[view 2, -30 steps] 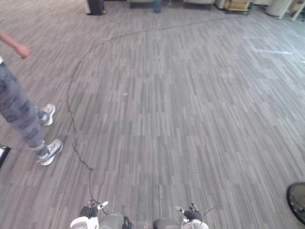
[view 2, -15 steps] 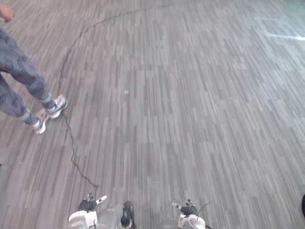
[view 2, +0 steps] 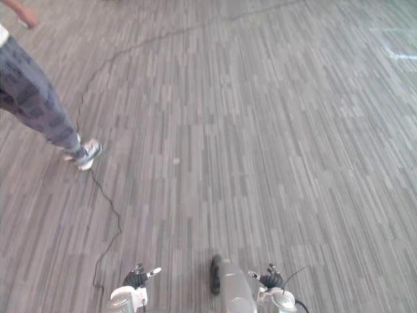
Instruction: Pick up cushions and gather them together orderly.
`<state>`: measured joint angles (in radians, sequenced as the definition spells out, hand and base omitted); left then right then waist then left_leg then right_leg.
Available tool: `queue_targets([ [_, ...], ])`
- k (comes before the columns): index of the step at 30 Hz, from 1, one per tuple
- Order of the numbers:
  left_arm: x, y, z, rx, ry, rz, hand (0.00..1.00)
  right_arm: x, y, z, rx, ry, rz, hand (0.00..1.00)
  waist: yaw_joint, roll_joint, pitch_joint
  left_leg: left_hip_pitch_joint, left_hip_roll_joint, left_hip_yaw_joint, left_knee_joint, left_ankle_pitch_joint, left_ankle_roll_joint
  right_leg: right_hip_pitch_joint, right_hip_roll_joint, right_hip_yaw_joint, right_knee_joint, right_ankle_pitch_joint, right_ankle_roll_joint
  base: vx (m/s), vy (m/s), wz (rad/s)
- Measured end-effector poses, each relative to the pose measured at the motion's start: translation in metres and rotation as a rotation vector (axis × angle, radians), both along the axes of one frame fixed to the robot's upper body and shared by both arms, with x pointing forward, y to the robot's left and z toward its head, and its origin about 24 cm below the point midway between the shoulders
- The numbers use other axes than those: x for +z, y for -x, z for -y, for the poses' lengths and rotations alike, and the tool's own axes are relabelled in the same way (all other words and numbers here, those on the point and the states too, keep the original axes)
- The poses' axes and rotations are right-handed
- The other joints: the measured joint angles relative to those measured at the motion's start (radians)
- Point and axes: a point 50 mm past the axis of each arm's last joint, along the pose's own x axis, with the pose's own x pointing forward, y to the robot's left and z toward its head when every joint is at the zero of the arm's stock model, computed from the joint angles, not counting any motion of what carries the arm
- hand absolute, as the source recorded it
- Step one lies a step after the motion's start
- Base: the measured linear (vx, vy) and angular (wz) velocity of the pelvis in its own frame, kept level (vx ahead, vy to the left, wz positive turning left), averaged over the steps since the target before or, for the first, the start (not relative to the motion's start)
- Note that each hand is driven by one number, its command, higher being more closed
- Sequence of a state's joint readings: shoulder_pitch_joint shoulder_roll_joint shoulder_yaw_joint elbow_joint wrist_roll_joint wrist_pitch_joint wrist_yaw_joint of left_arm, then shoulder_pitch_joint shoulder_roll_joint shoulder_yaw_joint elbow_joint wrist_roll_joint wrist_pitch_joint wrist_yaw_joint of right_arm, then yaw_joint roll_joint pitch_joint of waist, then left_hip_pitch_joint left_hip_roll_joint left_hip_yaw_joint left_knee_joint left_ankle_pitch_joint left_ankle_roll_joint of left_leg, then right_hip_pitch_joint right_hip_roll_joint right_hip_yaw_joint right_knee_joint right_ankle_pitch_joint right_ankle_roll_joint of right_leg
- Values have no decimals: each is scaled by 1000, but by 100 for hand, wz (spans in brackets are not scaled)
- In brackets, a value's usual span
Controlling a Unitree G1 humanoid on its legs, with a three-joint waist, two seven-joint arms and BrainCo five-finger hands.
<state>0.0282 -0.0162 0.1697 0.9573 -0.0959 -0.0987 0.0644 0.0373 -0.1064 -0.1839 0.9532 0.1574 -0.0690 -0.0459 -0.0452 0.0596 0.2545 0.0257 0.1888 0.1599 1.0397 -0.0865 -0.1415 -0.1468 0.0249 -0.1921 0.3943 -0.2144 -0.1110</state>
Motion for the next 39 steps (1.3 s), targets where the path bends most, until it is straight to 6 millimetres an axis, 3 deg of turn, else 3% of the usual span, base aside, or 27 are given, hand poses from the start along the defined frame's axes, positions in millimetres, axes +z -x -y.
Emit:
queue_targets([
  [2,5,-4,-6,14,-12,39,0,-3,0,-18,13,-43,-2,0,20,-30,-5,-141,44,70,72,-87,49,137,1,16,-91,-41,-2,575,-27,-17],
  [4,9,-6,-8,19,-18,66,0,-4,-1,-23,27,-53,-4,0,46,-38,-15,-237,46,137,-52,-151,84,217,-11,57,-151,-46,8,501,34,-49],
  [5,9,-7,-10,21,-24,75,0,-4,-3,-23,28,-53,-5,0,66,-46,-12,-278,18,153,-245,-165,92,276,-33,89,-182,-54,39,677,138,-71],
  [7,9,-4,-14,34,-30,73,0,-4,-5,-23,28,-51,-8,0,71,-43,-13,-305,-68,71,-709,-64,59,361,-87,144,-224,-94,90,705,226,-82],
  [9,7,0,-15,40,-30,63,0,-7,-1,-24,31,-52,-30,0,80,-37,-17,-311,-79,18,-820,38,30,401,-98,179,-253,-111,109,554,290,-71],
  [10,6,4,-20,40,-44,42,0,-9,2,-28,32,-63,-45,0,95,-50,-31,-310,-112,-2,-785,121,85,427,-130,231,-260,-109,111,647,345,-58],
  [11,6,4,-23,38,-51,40,0,-9,2,-31,34,-70,-44,0,88,-63,-36,-314,-122,1,-774,104,82,422,-140,236,-251,-97,102,757,410,-36],
  [12,6,5,-27,40,-58,36,0,-11,5,-33,32,-80,-52,0,80,-84,-48,-341,-139,0,-717,64,121,373,-161,264,-187,-65,114,617,318,6],
  [14,5,7,-33,48,-66,24,0,-12,10,-32,27,-81,-63,0,80,-116,-62,-325,-162,29,-655,-18,148,331,-184,320,-33,-46,146,613,288,-11],
  [15,3,10,-35,46,-70,9,0,-11,8,-32,30,-79,-57,0,82,-129,-68,-273,-179,59,-650,-67,164,250,-194,347,181,9,218,477,190,-32],
  [17,0,14,-33,21,-71,-23,0,-10,3,-34,43,-83,-42,0,77,-123,-62,-167,-184,96,-681,-110,176,128,-201,343,469,52,291,523,194,-61],
  [18,-2,15,-29,2,-65,-39,0,-9,2,-36,57,-84,-34,0,70,-112,-55,-80,-182,116,-723,-118,179,57,-211,283,593,16,256,459,164,-73],
  [20,-2,16,-24,-16,-57,-41,0,-4,-6,-32,66,-65,7,0,58,-85,-49,54,-167,165,-820,-134,172,-61,-212,162,644,-35,198,479,130,-90],
  [21,-3,16,-22,-36,-59,-44,0,0,-13,-31,74,-56,38,0,48,-74,-33,128,-157,194,-868,-151,158,-120,-210,74,602,-67,169,449,94,-83],
  [23,-2,11,-20,-45,-57,-34,0,1,-16,-32,92,-47,40,0,33,-85,-28,198,-145,244,-907,-153,156,-189,-203,-40,441,-84,147,424,16,-61],
  [25,-1,6,-17,-74,-56,-24,0,2,-17,-30,94,-42,45,0,20,-87,-27,231,-138,267,-945,-156,150,-228,-177,-107,202,-24,133,421,-33,-26],
  [26,1,0,-14,-89,-54,-12,0,2,-17,-28,91,-35,45,0,0,-88,-26,273,-136,270,-975,-173,121,-242,-156,-135,2,76,124,446,-72,-1],
  [27,0,1,-14,-90,-53,-16,0,2,-18,-27,95,-33,41,0,-11,-90,-19,313,-139,259,-987,-190,92,-233,-135,-126,-83,234,57,697,-128,-3],
  [28,-1,1,-12,-91,-48,-21,0,2,-18,-26,97,-29,38,0,-14,-84,-20,324,-134,258,-988,-191,90,-229,-129,-125,-84,284,26,710,-156,-31],
  [30,-3,1,-2,-114,-28,-33,0,7,-27,-18,85,-20,72,0,-19,-43,-17,330,-106,227,-931,-137,1,-258,-120,-122,67,171,-8,598,-197,-32],
  [32,-3,0,6,-114,-12,-27,0,8,-26,-15,79,-19,74,0,-22,-21,-11,298,-65,198,-729,-100,-26,-213,-98,-125,114,88,-12,531,-248,-36],
  [33,-2,0,8,-91,-2,-13,0,7,-25,-18,93,-22,72,0,-22,-6,-4,204,-3,163,-439,4,-25,-140,-68,-100,90,54,-17,593,-212,-83],
  [34,-1,2,10,-64,11,0,0,8,-24,-21,107,-20,80,0,-6,-1,1,81,45,122,-151,10,-6,-75,-25,-61,55,29,-37,469,-106,-93],
  [35,1,1,9,-51,13,14,0,8,-25,-22,110,-23,81,0,-2,2,2,26,52,103,-51,-23,-1,-45,-10,-38,41,14,-51,347,-33,-86],
  [36,2,-1,8,-44,12,23,0,8,-25,-24,112,-25,82,0,1,6,1,-7,51,95,-1,-45,-2,-23,-2,-25,32,1,-62,447,-18,-103],
  [37,5,-3,3,-22,2,49,0,7,-24,-31,129,-36,77,0,15,-17,11,-117,40,88,40,-106,17,73,23,41,-15,-28,-75,359,-9,-94],
  [39,11,-8,-1,-11,-5,90,0,7,-21,-35,131,-40,74,0,40,-30,9,-211,25,98,-63,-142,50,162,32,117,-68,-48,-74,478,45,-129],
])
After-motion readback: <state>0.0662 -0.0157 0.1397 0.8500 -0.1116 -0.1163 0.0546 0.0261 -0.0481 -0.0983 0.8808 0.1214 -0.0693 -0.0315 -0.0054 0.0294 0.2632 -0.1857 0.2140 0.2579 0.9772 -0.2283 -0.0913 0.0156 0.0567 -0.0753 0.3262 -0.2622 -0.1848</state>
